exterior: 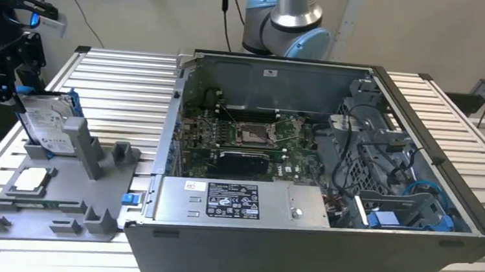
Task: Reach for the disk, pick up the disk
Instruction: 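Pick up the disk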
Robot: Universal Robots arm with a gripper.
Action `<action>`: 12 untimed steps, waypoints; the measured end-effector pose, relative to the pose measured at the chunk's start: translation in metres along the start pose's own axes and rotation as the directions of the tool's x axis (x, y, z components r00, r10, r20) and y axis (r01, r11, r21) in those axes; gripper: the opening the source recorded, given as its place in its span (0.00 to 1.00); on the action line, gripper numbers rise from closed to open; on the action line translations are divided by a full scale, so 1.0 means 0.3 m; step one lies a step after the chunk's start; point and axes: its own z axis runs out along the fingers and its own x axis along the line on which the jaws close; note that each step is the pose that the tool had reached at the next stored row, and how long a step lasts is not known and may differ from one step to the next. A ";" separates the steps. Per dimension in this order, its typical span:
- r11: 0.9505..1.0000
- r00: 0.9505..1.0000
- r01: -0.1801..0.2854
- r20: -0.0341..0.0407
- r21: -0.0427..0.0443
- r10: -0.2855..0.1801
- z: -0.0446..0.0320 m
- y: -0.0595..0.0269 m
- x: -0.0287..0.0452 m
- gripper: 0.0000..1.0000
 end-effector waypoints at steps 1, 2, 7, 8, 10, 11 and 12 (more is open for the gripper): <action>1.000 1.000 0.000 0.000 0.000 0.000 0.000 0.000 0.000 1.00; 1.000 1.000 0.000 0.000 0.000 0.000 0.000 0.000 0.000 1.00; 1.000 1.000 0.000 0.000 0.001 0.000 0.006 0.000 0.000 1.00; 1.000 1.000 0.000 0.000 0.000 0.000 0.009 0.000 0.000 1.00; 1.000 1.000 0.000 0.002 0.001 0.000 0.019 0.000 0.000 1.00; 1.000 1.000 0.000 0.002 0.001 0.000 0.024 0.000 0.001 1.00; 1.000 1.000 0.000 0.003 0.001 0.000 0.030 0.000 0.001 1.00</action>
